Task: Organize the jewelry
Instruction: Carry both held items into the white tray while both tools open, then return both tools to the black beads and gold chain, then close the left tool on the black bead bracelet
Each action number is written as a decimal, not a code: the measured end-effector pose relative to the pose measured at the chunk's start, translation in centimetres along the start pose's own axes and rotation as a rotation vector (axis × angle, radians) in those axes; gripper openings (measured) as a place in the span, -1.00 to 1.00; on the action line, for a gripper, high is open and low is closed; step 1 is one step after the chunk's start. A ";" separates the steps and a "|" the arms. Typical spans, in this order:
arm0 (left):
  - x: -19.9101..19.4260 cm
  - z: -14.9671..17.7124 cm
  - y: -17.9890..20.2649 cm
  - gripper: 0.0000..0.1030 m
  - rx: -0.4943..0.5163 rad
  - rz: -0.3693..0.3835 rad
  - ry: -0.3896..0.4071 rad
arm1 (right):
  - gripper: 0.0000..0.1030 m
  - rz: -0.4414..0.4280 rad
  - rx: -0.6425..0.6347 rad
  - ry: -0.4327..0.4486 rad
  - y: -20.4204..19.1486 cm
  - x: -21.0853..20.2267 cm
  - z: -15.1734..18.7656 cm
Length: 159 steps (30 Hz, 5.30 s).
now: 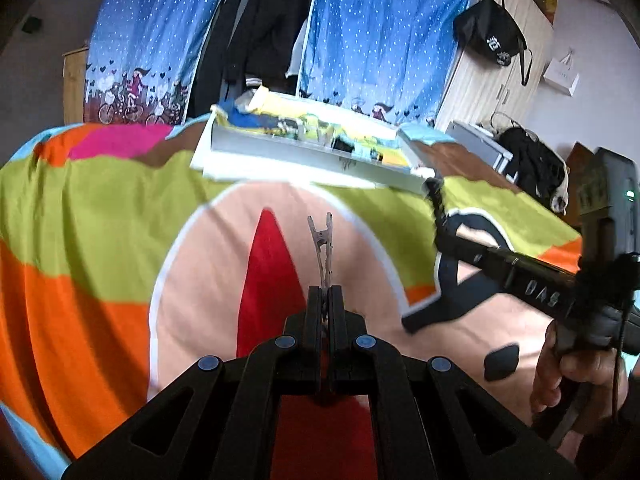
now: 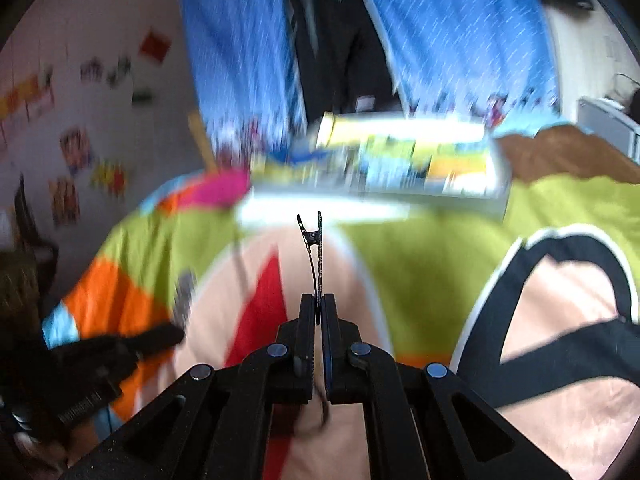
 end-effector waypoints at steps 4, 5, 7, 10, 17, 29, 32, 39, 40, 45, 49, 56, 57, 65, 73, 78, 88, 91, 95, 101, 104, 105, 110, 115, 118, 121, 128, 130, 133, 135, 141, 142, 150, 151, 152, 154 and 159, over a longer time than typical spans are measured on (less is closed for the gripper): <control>1.7 -3.9 0.2 -0.98 -0.034 0.002 0.034 | -0.93 0.035 0.019 0.179 2.1 -1.1 -4.0; 2.6 -5.2 0.3 -0.98 -0.051 0.004 0.041 | -0.93 0.047 0.027 0.202 2.7 -1.2 -4.6; 3.9 -7.2 0.4 -0.98 -0.065 0.007 0.051 | -0.93 0.058 0.064 0.240 4.5 -1.0 -5.9; 6.1 -10.3 1.4 -0.98 -0.057 0.010 0.061 | -0.93 0.067 0.108 0.253 7.0 -0.1 -7.0; 13.2 -14.1 5.0 -0.98 -0.006 0.050 0.026 | -0.93 0.117 0.111 0.220 11.1 2.8 -7.3; 21.4 -14.2 8.0 -0.98 0.056 0.121 -0.094 | -0.93 0.127 0.179 0.112 14.7 6.4 -7.3; 22.2 -14.1 7.6 -0.98 0.044 0.123 -0.121 | -0.93 0.126 0.201 0.076 15.3 7.4 -6.4; 22.9 -13.7 6.5 -0.98 -0.018 0.122 -0.145 | -0.92 0.116 0.215 0.076 15.7 7.3 -6.4; 22.7 -13.7 6.4 -0.97 -0.024 0.124 -0.146 | -0.92 0.118 0.213 0.076 15.7 7.3 -6.4; 21.5 -13.8 6.1 -0.45 -0.029 0.107 -0.146 | -0.88 0.131 0.188 0.078 15.6 7.2 -6.4; 19.1 -14.5 5.4 -0.12 -0.063 0.108 -0.100 | -0.72 0.142 0.186 0.093 15.6 6.5 -6.3; 13.4 -15.6 3.7 0.51 -0.110 0.015 -0.012 | -0.05 0.127 0.218 0.162 14.8 3.2 -6.7; 12.7 -15.6 3.5 0.51 -0.109 -0.005 -0.006 | 0.02 0.123 0.214 0.171 14.5 2.7 -6.8; 5.0 -13.1 3.2 0.52 -0.028 -0.125 0.064 | 0.91 0.036 0.118 0.280 9.5 -3.4 -7.1; -2.8 -8.6 3.0 0.79 -0.011 -0.123 0.166 | 1.00 -0.036 0.075 0.290 4.9 -7.7 -3.7; -6.8 -5.3 2.9 0.80 -0.015 -0.103 0.198 | 1.00 -0.044 0.084 0.275 2.6 -10.2 -1.2; -9.4 1.1 1.1 0.80 0.030 -0.130 0.113 | 1.00 0.015 0.027 0.128 -0.6 -10.0 3.4; -8.3 3.6 0.3 0.80 0.028 -0.111 0.033 | 1.00 0.062 -0.004 0.060 -0.6 -8.7 4.7; -6.9 6.4 -1.1 0.80 -0.020 -0.097 -0.020 | 1.00 0.113 -0.039 -0.048 -0.3 -6.5 6.5; -4.1 8.5 -2.5 0.80 -0.044 -0.124 -0.143 | 1.00 0.184 -0.056 -0.217 0.9 -3.3 9.5; -2.8 9.3 -3.2 0.80 -0.041 -0.140 -0.196 | 1.00 0.208 -0.053 -0.281 1.4 -2.1 10.6; -2.3 9.5 -3.4 0.80 -0.038 -0.141 -0.213 | 1.00 0.217 -0.051 -0.302 1.7 -1.7 10.9; -0.2 9.4 -4.2 0.80 -0.001 -0.167 -0.245 | 1.00 0.228 -0.065 -0.342 2.6 -0.5 11.0; 2.1 9.4 -3.7 0.80 0.049 -0.126 -0.282 | 1.00 0.265 -0.253 -0.341 3.0 1.1 9.8; 3.5 9.7 -3.2 0.80 0.083 -0.093 -0.311 | 1.00 0.241 -0.342 -0.329 3.0 2.0 9.3; 4.8 9.8 -2.7 0.79 0.101 -0.064 -0.326 | 1.00 0.215 -0.400 -0.330 3.2 3.3 9.0; 7.5 10.3 -2.2 0.38 0.102 0.001 -0.367 | 0.26 0.147 -0.490 -0.385 2.5 5.6 10.1; 8.1 10.4 -2.3 0.14 0.097 0.005 -0.384 | 0.04 0.137 -0.503 -0.428 2.6 6.3 11.1; 9.2 10.2 -2.5 -0.07 0.102 0.000 -0.383 | -0.11 0.124 -0.533 -0.473 2.4 7.5 12.2; 10.0 9.9 -2.6 -0.29 0.105 -0.021 -0.380 | -0.16 0.111 -0.540 -0.483 2.3 8.4 12.6; 10.9 9.4 -4.1 -0.86 0.062 -0.069 -0.373 | -0.21 0.094 -0.554 -0.434 1.9 10.2 11.7; 10.9 9.3 -4.6 -0.91 0.039 -0.065 -0.375 | -0.23 0.094 -0.557 -0.425 1.9 10.5 11.5; 10.2 7.8 -6.8 -0.93 -0.068 -0.065 -0.342 | -0.25 0.073 -0.606 -0.357 0.6 11.6 10.8; 10.0 7.6 -7.1 -0.93 -0.075 -0.072 -0.332 | -0.25 0.072 -0.613 -0.352 0.3 11.7 10.9; 9.8 7.2 -7.7 -0.93 -0.089 -0.086 -0.314 | -0.25 0.073 -0.619 -0.349 0.2 12.0 10.9; 9.3 6.8 -8.5 -0.93 -0.119 -0.099 -0.291 | -0.26 0.078 -0.628 -0.335 -0.2 12.6 10.7; 9.1 6.8 -9.6 -0.93 -0.159 -0.093 -0.286 | -0.63 0.067 -0.618 -0.323 -1.0 13.1 11.0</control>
Point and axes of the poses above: each gripper's, at about its wrist camera, not at the fingertips, and x roughly the way its jaws point, y to its right, z to its underside, the point moved 8 cm from there along x, roughly the way its jaws point, and after that the axes turned 1 degree about z, right-handed, at the moved point
